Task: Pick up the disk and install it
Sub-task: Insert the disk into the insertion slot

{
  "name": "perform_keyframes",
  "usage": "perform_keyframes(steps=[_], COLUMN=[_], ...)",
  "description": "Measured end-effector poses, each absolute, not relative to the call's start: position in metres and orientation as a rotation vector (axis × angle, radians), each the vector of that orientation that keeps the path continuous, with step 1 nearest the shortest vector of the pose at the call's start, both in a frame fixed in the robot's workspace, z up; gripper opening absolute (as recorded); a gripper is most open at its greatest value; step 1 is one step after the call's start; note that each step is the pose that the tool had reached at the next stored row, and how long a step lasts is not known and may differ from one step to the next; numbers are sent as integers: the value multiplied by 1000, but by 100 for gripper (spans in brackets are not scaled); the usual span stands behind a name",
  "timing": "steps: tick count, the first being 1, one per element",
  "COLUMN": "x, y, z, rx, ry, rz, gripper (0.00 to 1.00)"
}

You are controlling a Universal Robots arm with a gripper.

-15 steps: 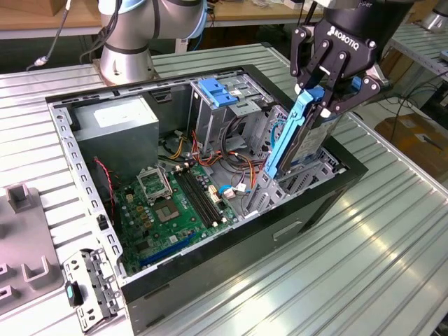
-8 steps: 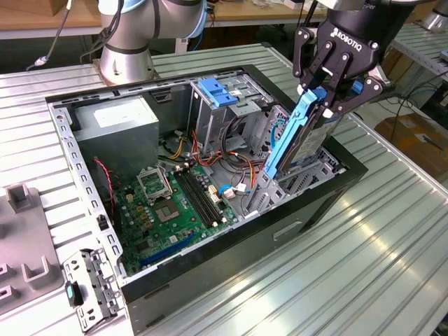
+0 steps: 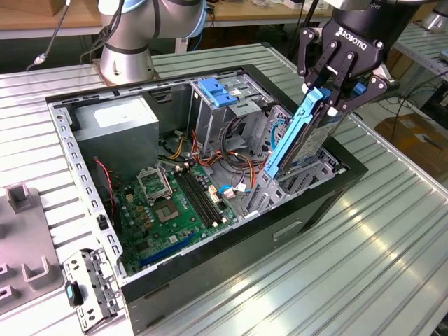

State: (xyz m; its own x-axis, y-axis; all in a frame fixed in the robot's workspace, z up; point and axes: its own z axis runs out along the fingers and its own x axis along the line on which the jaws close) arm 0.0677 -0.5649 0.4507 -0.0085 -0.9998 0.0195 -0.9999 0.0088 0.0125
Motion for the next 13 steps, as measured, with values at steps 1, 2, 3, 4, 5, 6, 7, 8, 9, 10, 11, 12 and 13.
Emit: perform_keyframes(steps=[1, 2, 3, 4, 5, 6, 7, 8, 9, 10, 11, 12, 13], x=[68, 68, 68, 68, 68, 68, 68, 67, 66, 65, 64, 63, 61], y=[-565, -564, -564, -564, -563, -563, -563, -563, -563, -563, -563, -563, -563], z=[451, 452, 452, 452, 453, 453, 453, 453, 453, 453, 453, 453, 453], rx=[2197, 2198, 2200, 2202, 2207, 2211, 2216, 2219, 2220, 2222, 2224, 2226, 2229], ry=[-2216, -2217, -2219, -2221, -2226, -2231, -2236, -2239, -2240, -2242, -2244, -2246, -2249], rz=[10, 14, 17, 22, 33, 44, 54, 62, 64, 68, 73, 78, 84], gripper=[37, 37, 37, 37, 37, 37, 37, 37, 37, 37, 37, 37, 37])
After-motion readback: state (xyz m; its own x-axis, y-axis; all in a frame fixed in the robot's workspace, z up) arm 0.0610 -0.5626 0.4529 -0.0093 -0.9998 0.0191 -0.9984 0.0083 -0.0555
